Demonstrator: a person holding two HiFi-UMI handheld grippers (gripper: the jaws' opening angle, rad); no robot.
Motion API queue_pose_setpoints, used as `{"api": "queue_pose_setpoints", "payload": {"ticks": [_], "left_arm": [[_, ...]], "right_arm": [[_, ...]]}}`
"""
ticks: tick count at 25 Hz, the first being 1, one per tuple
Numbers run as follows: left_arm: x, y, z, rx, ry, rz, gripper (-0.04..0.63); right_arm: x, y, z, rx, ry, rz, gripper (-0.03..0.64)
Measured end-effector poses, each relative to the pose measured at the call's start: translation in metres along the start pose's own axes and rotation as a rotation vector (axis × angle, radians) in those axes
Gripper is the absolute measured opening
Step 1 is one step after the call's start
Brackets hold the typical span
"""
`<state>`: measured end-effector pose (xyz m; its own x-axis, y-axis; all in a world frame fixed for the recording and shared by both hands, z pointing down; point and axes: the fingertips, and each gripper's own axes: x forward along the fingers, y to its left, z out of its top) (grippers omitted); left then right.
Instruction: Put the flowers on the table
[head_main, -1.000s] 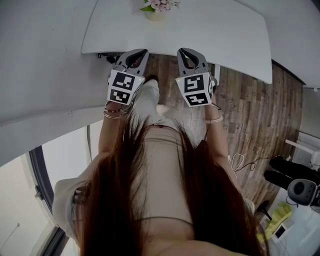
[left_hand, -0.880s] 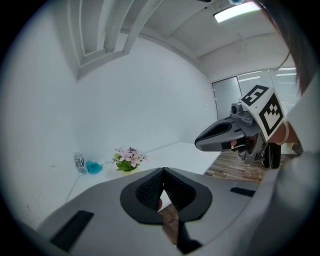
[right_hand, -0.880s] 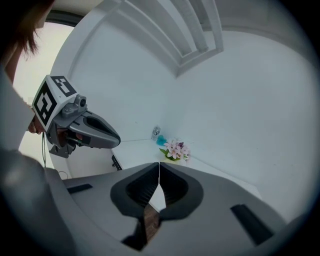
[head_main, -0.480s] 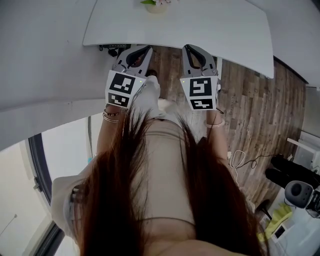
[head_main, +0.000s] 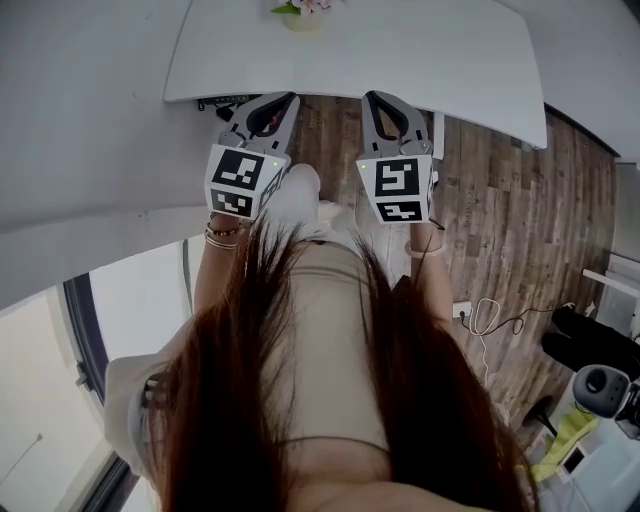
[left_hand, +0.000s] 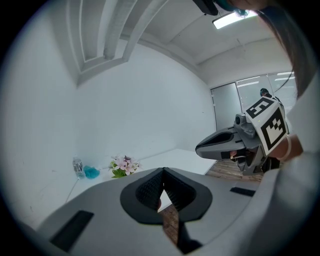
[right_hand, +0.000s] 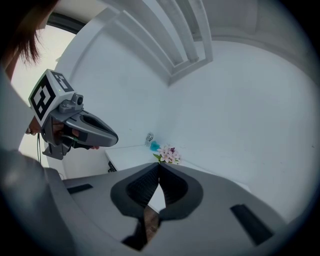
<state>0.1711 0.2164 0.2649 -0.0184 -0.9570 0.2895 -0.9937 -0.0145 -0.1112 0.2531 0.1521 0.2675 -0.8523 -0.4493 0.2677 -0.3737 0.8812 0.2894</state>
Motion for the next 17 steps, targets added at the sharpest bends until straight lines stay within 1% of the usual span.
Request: {"api": "queue_pose_setpoints", "payload": {"ticks": [2,5,9,10,12,14,17], "left_arm": [[0.002,-0.001,-0.002,0.006,0.009,-0.004,0.003],[0.002,0.000,-0.005,-0.004,0.033,-0.004,0.003],[-0.004,0.015,-0.004,-0.044,0.020,0.039,0.003],[-0.006,0.020,-0.004,-0.068,0.014,0.048,0.003],[-0.008,0.030,-0.006,-0.138,0.008,0.060,0.003],[-0.008,0.038,-0.009,-0.217,-0.005,0.063,0.003],[-0.010,0.047,-0.012,-0.306,-0.026,0.049,0.003]], "right_arm": [[0.001,-0.001,0.000,0.004,-0.006,-0.001,0.025],[0.006,-0.001,0.002,-0.008,-0.020,0.008,0.023],[0.018,-0.001,0.006,-0.020,-0.036,0.007,0.023],[0.021,0.000,0.008,-0.025,-0.041,0.008,0.023],[0.029,0.001,0.009,-0.021,-0.048,0.020,0.023],[0.036,0.002,0.008,0.010,-0.051,0.038,0.023],[0.045,0.003,0.005,0.053,-0.058,0.048,0.023]]}}
